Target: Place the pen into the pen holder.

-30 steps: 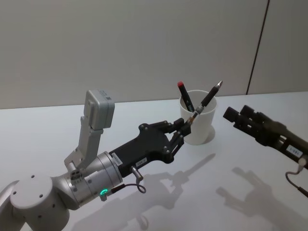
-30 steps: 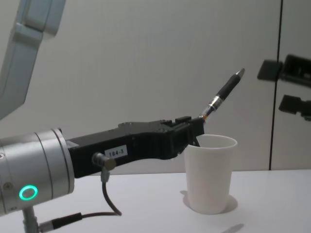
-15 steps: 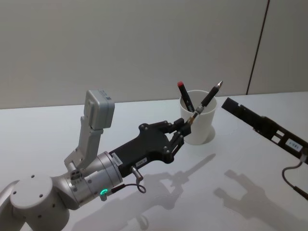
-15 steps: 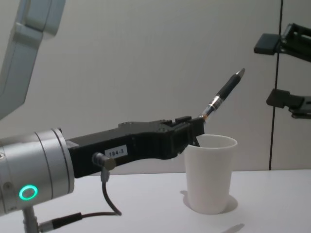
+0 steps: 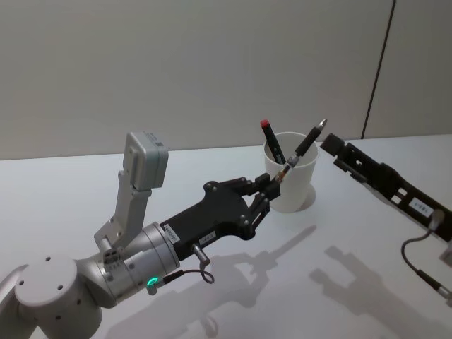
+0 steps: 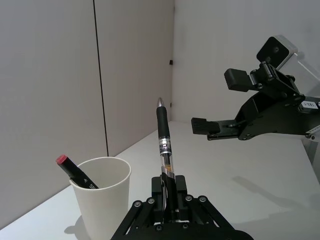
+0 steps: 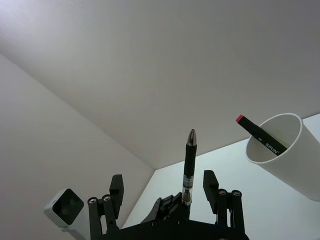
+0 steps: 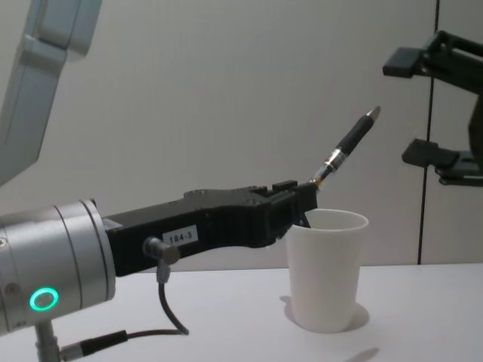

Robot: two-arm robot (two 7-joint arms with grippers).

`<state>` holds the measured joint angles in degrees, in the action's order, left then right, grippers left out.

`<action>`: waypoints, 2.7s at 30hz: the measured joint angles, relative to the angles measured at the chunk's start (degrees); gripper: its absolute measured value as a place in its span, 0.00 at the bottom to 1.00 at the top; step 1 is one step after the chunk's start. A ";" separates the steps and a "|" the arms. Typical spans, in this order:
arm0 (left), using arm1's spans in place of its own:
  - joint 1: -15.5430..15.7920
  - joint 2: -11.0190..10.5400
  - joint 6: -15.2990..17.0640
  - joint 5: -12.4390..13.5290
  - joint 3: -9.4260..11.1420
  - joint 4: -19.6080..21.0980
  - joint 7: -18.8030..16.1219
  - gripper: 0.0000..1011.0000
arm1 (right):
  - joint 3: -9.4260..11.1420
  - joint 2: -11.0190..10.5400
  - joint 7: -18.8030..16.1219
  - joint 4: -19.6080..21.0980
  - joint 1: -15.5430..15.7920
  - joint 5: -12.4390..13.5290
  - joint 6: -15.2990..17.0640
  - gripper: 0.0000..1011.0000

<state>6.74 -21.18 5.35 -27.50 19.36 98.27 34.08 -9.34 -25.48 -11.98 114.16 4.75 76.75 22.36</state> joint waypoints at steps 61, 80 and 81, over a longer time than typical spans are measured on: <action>0.00 0.00 0.00 0.00 0.00 0.00 0.00 0.15 | -7.12 5.79 1.97 -9.19 -7.53 -7.69 -5.34 0.94; 0.00 0.00 0.00 0.00 0.00 0.00 -0.01 0.15 | -7.69 6.33 2.00 -10.07 -8.22 -8.32 -5.41 0.35; 0.00 0.00 0.00 0.00 0.00 0.00 -0.01 0.15 | -7.69 6.34 2.00 -10.08 -8.23 -8.33 -5.42 0.31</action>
<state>6.74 -21.19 5.34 -27.50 19.36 98.27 34.08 -17.03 -19.14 -9.98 104.08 -3.48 68.42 16.94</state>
